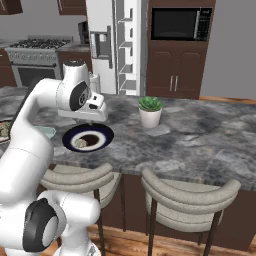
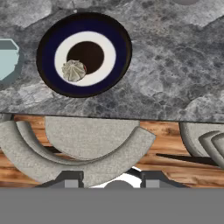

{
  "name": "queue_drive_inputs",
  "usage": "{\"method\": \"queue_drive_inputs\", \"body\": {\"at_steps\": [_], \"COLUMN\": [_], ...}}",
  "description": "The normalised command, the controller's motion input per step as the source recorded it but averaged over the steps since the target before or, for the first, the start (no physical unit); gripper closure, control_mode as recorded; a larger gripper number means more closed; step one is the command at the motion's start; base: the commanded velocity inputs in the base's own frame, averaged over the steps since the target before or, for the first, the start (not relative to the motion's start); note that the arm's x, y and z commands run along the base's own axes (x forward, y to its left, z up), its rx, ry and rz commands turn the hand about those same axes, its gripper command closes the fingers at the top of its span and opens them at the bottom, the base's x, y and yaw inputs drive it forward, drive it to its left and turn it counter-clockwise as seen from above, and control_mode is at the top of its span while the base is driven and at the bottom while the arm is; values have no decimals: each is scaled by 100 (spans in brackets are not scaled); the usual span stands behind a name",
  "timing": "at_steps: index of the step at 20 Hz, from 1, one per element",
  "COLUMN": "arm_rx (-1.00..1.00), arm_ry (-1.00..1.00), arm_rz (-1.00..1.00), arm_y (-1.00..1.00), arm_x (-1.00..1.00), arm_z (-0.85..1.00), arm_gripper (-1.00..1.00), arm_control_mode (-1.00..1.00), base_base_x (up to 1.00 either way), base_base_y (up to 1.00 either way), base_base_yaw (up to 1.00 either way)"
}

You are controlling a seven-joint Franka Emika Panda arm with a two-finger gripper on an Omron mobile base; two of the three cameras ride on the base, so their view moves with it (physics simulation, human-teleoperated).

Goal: Place two dumplings into each of the tupperware containers and then place the containers in the fridge.

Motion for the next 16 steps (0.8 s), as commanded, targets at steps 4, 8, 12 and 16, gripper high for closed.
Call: {"method": "queue_drive_inputs", "body": {"at_steps": [4,8,12,16], "arm_rx": [0,0,0,0], "arm_ry": [0,0,3,7], "arm_rz": [0,0,0,1], "arm_y": [0,26,58,49], "arm_x": [0,42,98,91], "arm_z": [-4,-52,-58,-74], "arm_gripper": [-100,-100,-100,-100], "arm_control_mode": [-100,-100,-100,-100], "base_base_x": [0,0,0,0], "base_base_y": [0,0,0,0], "base_base_yaw": [0,0,0,0]}}
